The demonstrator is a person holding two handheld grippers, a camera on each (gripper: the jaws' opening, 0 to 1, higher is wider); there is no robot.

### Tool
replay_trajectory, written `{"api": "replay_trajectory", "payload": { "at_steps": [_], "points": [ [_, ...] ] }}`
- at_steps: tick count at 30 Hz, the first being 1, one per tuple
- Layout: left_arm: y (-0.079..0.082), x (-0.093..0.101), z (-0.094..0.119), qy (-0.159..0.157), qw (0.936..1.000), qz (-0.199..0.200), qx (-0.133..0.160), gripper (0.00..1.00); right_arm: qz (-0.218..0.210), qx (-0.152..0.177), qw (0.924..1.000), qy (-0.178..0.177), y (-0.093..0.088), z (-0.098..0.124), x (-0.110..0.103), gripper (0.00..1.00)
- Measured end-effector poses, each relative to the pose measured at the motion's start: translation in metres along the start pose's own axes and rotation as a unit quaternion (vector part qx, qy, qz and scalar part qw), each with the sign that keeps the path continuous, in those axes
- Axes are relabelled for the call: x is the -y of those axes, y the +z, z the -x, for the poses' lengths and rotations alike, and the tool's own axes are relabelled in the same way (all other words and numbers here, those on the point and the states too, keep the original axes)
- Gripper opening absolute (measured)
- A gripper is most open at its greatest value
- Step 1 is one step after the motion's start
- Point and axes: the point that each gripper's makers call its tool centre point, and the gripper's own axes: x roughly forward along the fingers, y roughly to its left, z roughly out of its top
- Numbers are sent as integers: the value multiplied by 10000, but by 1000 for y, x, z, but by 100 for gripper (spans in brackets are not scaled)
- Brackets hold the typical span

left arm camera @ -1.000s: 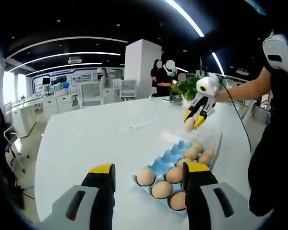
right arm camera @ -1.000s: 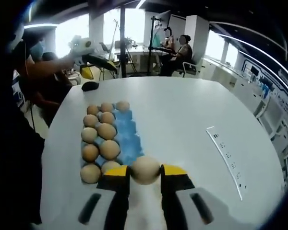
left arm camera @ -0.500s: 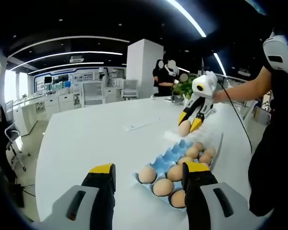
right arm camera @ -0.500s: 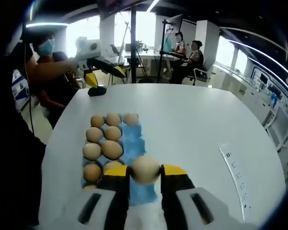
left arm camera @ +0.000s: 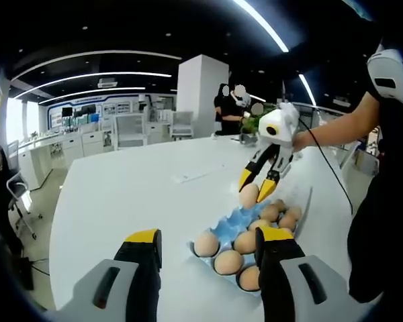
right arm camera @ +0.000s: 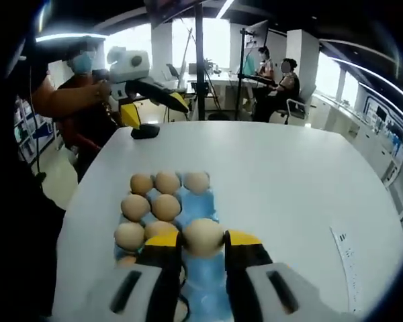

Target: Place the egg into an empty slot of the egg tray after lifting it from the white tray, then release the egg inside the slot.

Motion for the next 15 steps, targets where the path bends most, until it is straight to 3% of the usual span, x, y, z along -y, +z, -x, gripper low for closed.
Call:
{"api": "replay_trajectory", "payload": {
  "at_steps": [15],
  "points": [
    [-1, -2, 2, 6, 10000, 13, -7, 56, 33, 87, 9996, 269, 18, -41, -6, 25]
  ]
}}
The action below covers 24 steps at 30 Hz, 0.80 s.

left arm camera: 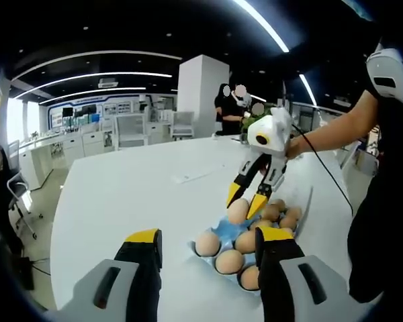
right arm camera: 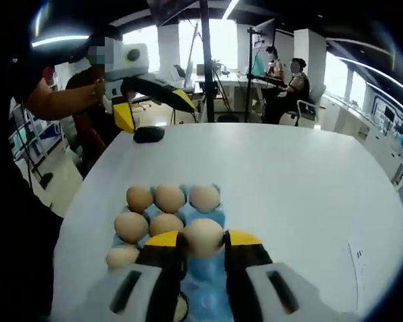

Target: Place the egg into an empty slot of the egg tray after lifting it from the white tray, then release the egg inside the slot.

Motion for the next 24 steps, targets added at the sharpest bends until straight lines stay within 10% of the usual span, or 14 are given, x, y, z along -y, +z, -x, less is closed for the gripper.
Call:
{"api": "replay_trajectory", "payload": {
  "at_steps": [24],
  "points": [
    [-2, 0, 1, 10, 10000, 47, 10, 56, -54, -252, 9997, 53, -10, -31, 2, 25]
  ]
}}
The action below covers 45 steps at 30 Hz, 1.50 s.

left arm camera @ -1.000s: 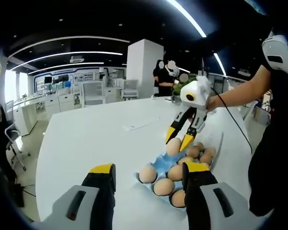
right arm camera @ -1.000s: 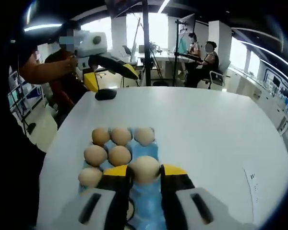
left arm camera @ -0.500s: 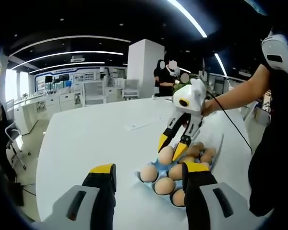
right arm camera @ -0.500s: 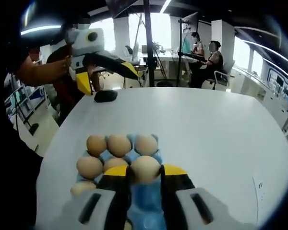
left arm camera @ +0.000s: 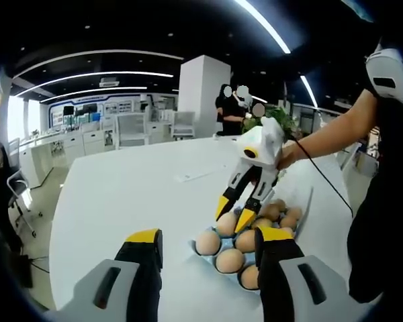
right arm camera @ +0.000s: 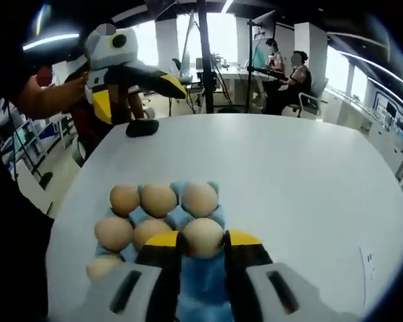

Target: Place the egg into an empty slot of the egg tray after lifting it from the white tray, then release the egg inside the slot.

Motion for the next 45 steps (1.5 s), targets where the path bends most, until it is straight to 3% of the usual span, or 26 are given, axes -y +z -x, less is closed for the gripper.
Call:
{"api": "replay_trajectory", "payload": {
  "at_steps": [11, 21, 25, 30, 45],
  "points": [
    [-1, -1, 0, 2, 10000, 10, -9, 55, -268, 92, 9996, 50, -2, -4, 2, 25],
    [0, 1, 0, 2, 10000, -17, -2, 55, -202, 245, 9995, 60, -1, -1, 1, 28],
    [2, 0, 0, 29, 10000, -36, 7, 56, -639, 742, 9952, 83, 12, 10, 2, 33],
    [4, 2, -1, -5, 10000, -54, 18, 56, -482, 695, 9964, -91, 4, 26, 6, 32],
    [8, 4, -3, -50, 9999, -116, 28, 55, -769, 813, 9923, -526, -27, 68, 12, 34]
  ]
}}
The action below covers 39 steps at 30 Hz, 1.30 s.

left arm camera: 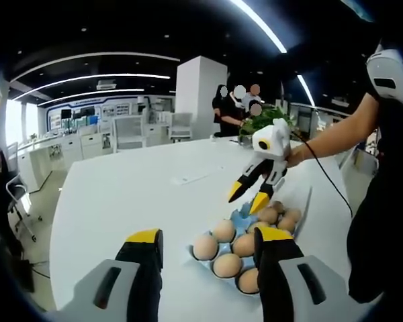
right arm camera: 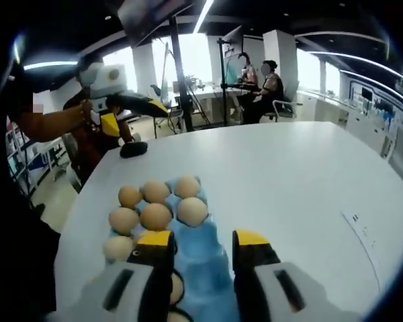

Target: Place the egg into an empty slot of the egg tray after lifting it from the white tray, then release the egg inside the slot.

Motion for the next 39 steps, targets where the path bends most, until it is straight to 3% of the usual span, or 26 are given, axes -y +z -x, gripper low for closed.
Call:
{"api": "replay_trajectory", "payload": {
  "at_steps": [17, 39],
  "points": [
    [5, 2, -2, -33, 10000, -22, 69, 55, -109, -91, 9995, -272, -23, 33, 6, 34],
    [7, 7, -8, -100, 9999, -47, 64, 55, -496, -284, 9927, -1063, -73, 103, 31, 33]
  ]
}}
